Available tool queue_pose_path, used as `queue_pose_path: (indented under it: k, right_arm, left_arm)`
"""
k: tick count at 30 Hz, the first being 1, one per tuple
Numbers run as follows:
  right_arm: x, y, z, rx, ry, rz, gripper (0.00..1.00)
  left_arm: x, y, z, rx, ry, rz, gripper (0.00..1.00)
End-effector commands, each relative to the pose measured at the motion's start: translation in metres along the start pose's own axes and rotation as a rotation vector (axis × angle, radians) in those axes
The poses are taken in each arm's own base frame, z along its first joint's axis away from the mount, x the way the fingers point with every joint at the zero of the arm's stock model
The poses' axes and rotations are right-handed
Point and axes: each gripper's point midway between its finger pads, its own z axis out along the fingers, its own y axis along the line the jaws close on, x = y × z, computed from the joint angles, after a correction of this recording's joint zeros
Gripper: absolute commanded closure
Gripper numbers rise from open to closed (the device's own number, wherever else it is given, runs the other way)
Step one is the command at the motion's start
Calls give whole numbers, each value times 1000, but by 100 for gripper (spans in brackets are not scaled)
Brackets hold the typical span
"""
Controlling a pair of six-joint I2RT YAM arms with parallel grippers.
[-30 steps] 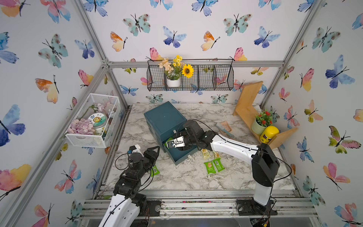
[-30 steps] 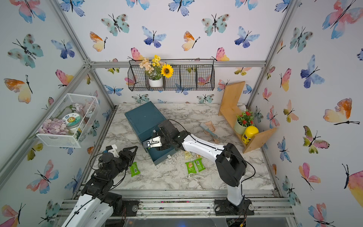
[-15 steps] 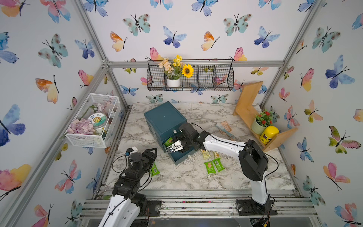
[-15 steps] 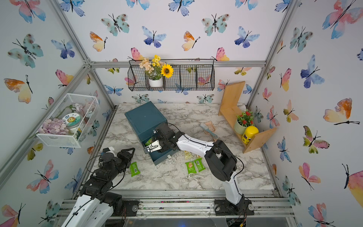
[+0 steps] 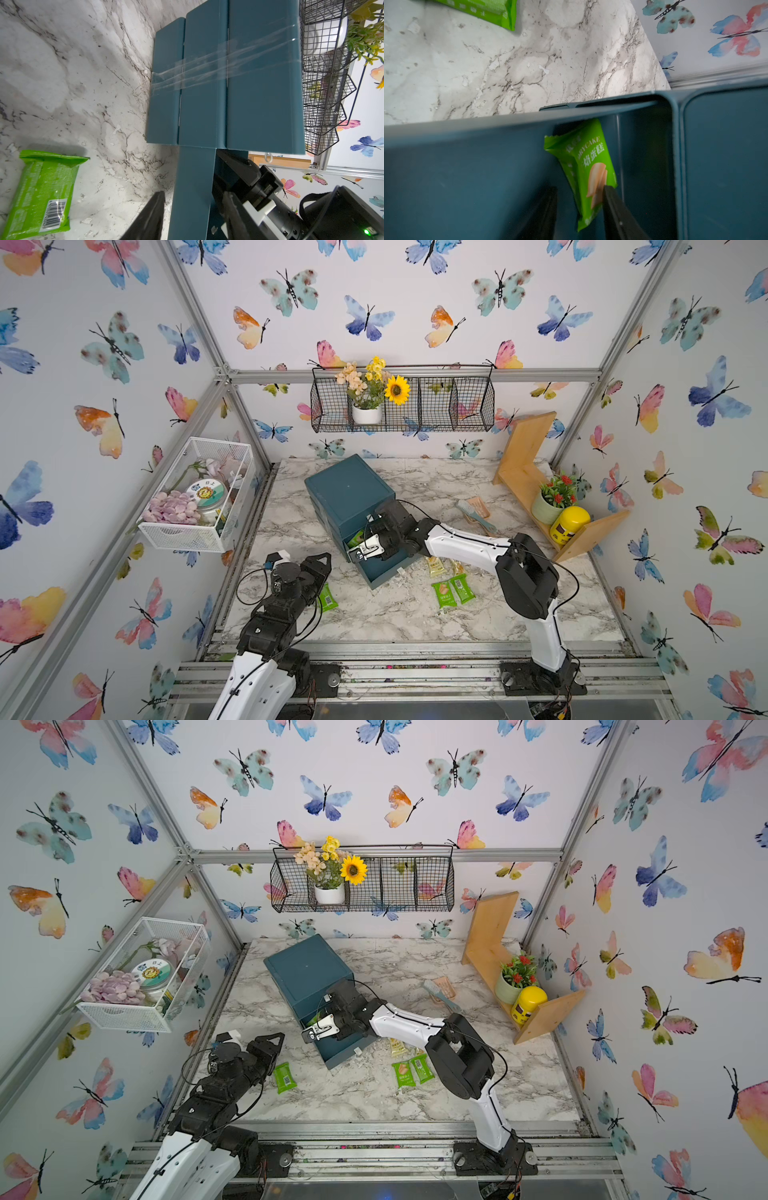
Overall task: Take the cookies out of the drawer
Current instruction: Pick up the cookie from the drawer.
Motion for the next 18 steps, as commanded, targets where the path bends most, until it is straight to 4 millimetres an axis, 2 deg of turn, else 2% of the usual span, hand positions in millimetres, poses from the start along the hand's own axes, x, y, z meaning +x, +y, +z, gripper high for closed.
queue_pose_path:
  k: [1, 18]
  right_arm:
    - [-2, -6, 5, 10, -15, 8, 62]
    - [-1, 3, 13, -9, -14, 12, 86]
  left_arm:
    - [-8, -2, -4, -10, -35, 16, 50]
    - [-8, -1, -5, -18, -36, 15, 52]
